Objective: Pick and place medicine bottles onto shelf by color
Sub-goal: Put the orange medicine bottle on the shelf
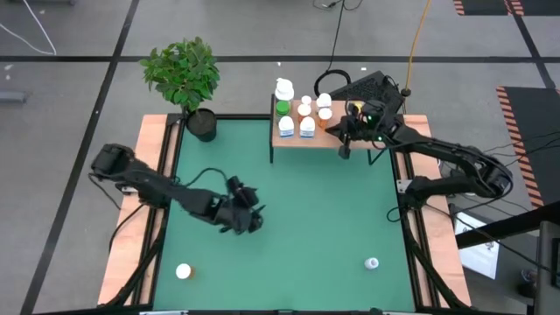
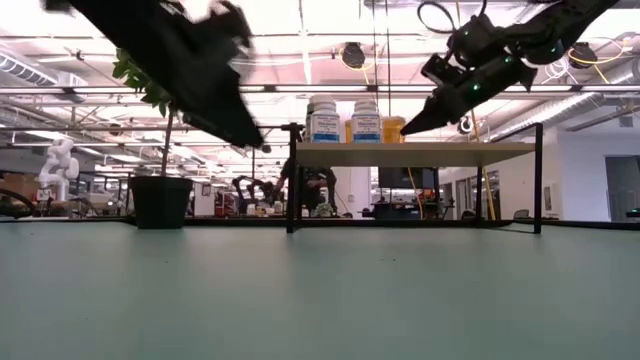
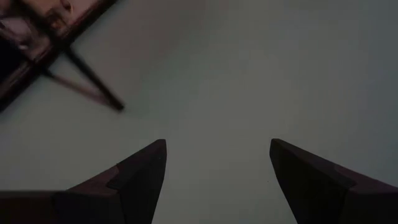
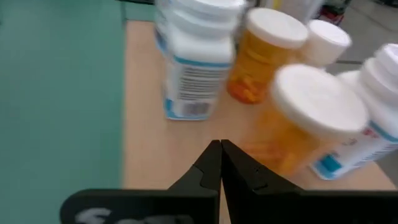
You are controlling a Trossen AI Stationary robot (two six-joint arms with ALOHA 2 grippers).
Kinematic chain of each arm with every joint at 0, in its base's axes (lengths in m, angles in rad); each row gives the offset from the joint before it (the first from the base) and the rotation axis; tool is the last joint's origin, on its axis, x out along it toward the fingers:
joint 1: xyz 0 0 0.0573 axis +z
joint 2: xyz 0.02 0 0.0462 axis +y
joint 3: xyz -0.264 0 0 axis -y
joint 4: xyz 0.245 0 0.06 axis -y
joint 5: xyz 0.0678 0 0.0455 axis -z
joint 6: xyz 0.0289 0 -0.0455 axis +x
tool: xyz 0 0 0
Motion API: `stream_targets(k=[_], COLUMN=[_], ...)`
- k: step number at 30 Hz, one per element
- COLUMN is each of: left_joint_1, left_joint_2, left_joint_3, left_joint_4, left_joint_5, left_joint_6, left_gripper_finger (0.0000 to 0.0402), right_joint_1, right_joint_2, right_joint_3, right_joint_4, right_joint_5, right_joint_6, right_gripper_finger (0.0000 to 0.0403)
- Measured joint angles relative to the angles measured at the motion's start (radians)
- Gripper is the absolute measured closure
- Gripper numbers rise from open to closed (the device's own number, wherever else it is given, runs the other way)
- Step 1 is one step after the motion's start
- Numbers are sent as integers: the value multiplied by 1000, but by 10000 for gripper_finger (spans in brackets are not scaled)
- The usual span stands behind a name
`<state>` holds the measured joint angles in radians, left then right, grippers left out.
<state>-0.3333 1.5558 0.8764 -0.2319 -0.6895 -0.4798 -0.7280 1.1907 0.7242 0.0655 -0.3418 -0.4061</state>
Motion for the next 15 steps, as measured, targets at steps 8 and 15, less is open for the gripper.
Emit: stream_targets(k=[8,15], left_joint_1=[-183,-375], left_joint_2=[-219,-275], left_joint_3=[0,0], left_joint_4=[-516,-670], left_joint_5=[462,711], left_joint_6=[-415,-725], left_gripper_finger=[112,112], right_joint_1=[105,419], right_joint_2=[-163,-188], right_joint_3=[-140,-488], right_joint_4=[85,792], right_joint_5=[-123,-128], right_joint_6=[182,506], right_gripper_finger=[403,384])
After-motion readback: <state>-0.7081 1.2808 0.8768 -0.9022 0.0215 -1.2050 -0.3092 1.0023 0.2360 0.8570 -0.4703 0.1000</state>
